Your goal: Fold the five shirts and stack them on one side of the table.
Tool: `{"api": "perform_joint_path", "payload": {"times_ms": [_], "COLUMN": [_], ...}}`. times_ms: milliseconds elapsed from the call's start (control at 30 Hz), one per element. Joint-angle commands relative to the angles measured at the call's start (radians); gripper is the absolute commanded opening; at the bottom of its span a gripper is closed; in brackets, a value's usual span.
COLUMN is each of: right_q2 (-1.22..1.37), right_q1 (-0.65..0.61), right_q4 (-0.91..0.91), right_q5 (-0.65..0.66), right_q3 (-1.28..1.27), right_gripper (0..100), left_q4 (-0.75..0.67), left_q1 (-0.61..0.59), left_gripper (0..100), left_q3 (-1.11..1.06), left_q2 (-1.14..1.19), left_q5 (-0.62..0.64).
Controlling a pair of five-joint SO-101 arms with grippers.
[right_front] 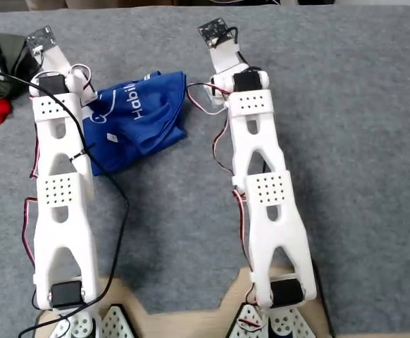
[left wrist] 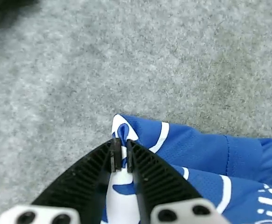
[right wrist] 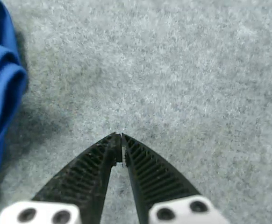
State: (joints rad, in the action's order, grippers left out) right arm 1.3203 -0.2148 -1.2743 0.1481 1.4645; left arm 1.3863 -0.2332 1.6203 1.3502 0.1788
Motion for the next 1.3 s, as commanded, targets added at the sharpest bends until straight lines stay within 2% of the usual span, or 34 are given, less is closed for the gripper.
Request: {"api": "perform_joint_path", "payload": {"times_ms": [0, 167, 367, 533, 633, 733, 1033, 1167, 1267], "right_q2": [-0.010, -0.036, -0.074, -0.131, -0.165, -0.182, -0.409, -0.541, -0.585], "right_q1": [-0.015, -0.064, -0.188, -0.292, -0.346, -0.372, -0.400, -0.443, -0.476], "right_q4": [0.012, -0.081, -0.259, -0.417, -0.508, -0.512, -0.514, -0.512, -0.493], "right_q5": [-0.003, -0.003, -0.003, -0.003, -0.003, 0.002, 0.250, 0.436, 0.597], "right_q3": [0.050, 0.102, 0.199, 0.196, 0.191, 0.150, -0.203, -0.367, -0.464], "right_gripper": [0.9, 0.9, 3.0, 13.5, 12.5, 10.6, 9.8, 9.8, 9.8], "left_q4": [-0.012, -0.011, 0.112, 0.207, 0.264, 0.324, 0.376, 0.376, 0.376], "left_q1": [-0.018, -0.014, -0.029, -0.066, -0.078, -0.092, -0.242, -0.273, -0.295], "left_gripper": [2, 3, 24, 25, 25, 25, 25, 24, 20], "left_q3": [0.055, 0.054, 0.054, 0.054, 0.054, 0.054, 0.035, -0.034, -0.152], "left_q2": [-0.061, -0.104, -0.137, -0.208, -0.252, -0.285, -0.390, -0.456, -0.536], "left_q5": [0.008, 0.023, 0.087, 0.091, 0.080, 0.015, -0.069, -0.072, -0.130]}}
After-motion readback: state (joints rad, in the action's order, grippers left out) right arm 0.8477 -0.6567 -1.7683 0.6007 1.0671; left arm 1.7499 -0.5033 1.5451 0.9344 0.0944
